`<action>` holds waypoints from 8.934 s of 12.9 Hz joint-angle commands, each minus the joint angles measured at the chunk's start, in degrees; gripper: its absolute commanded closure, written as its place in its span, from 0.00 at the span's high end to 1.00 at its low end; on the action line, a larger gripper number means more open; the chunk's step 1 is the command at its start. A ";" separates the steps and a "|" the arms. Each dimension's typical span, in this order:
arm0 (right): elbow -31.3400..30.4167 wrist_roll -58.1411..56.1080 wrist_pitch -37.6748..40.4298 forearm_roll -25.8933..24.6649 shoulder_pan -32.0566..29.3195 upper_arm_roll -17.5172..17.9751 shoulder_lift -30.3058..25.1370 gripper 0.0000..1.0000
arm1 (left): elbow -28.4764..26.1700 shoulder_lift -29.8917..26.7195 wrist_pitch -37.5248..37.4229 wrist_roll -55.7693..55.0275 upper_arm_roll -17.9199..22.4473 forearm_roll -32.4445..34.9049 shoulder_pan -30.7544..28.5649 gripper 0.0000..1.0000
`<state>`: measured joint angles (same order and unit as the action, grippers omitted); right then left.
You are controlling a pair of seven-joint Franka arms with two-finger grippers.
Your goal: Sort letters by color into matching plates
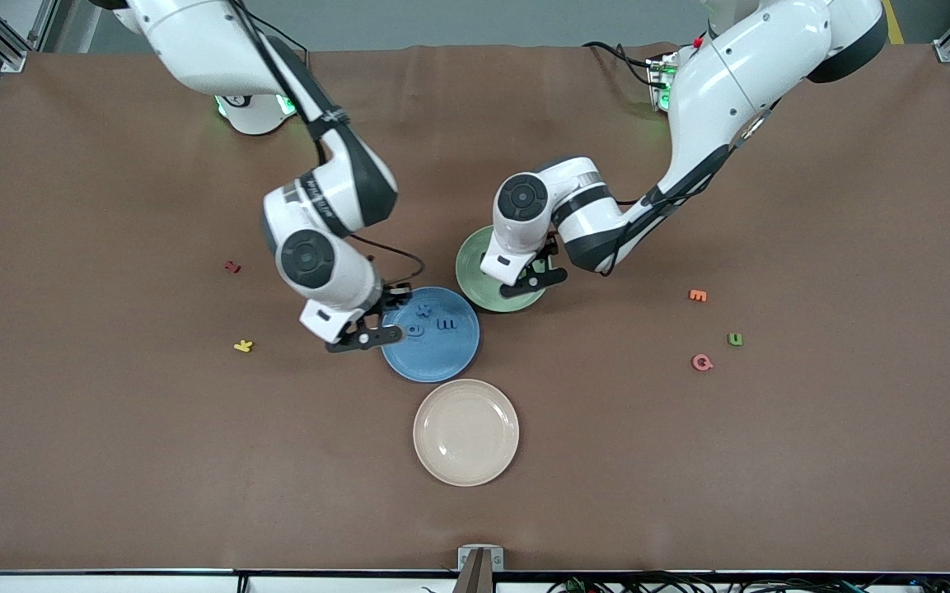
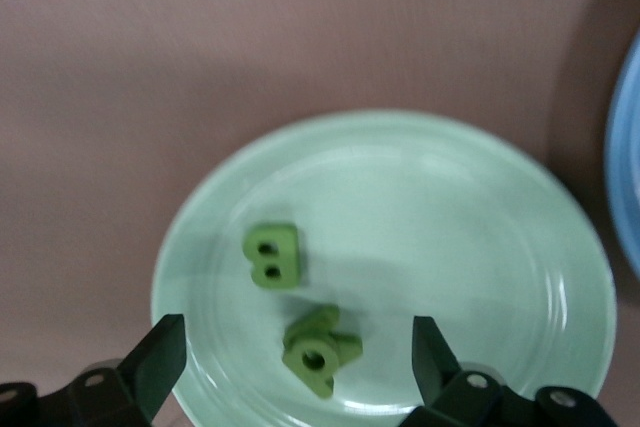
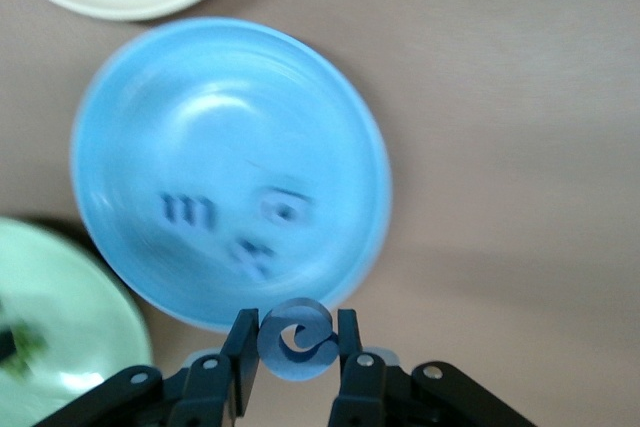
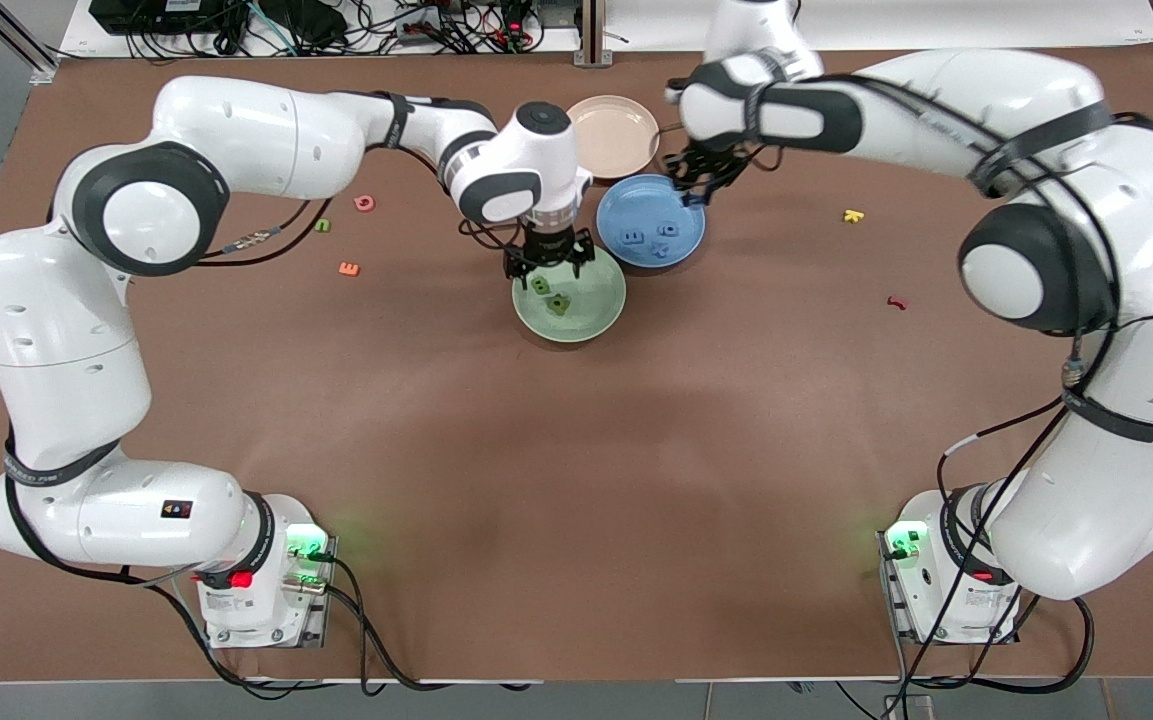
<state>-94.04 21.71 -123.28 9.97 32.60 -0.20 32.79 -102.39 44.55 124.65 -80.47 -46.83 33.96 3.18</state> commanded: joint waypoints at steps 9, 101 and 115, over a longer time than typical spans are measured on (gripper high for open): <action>15.73 13.09 -9.07 0.23 2.65 -1.03 15.81 0.10 | -1.50 -8.43 -5.02 23.85 -0.36 0.14 -19.42 0.96; 10.89 -22.77 33.46 -9.79 -34.45 -1.11 -30.59 1.00 | -6.07 -0.43 6.75 -6.71 -0.45 8.31 2.70 0.00; 10.89 -22.85 33.37 -9.79 -34.36 -1.11 -30.50 1.00 | 1.20 -4.82 0.36 -5.94 -0.80 8.31 -2.03 1.00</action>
<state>-84.58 -1.19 -90.17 1.04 -1.48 -1.73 1.63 -103.77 41.94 128.68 -88.58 -47.38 42.18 2.52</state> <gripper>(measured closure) 0.000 0.000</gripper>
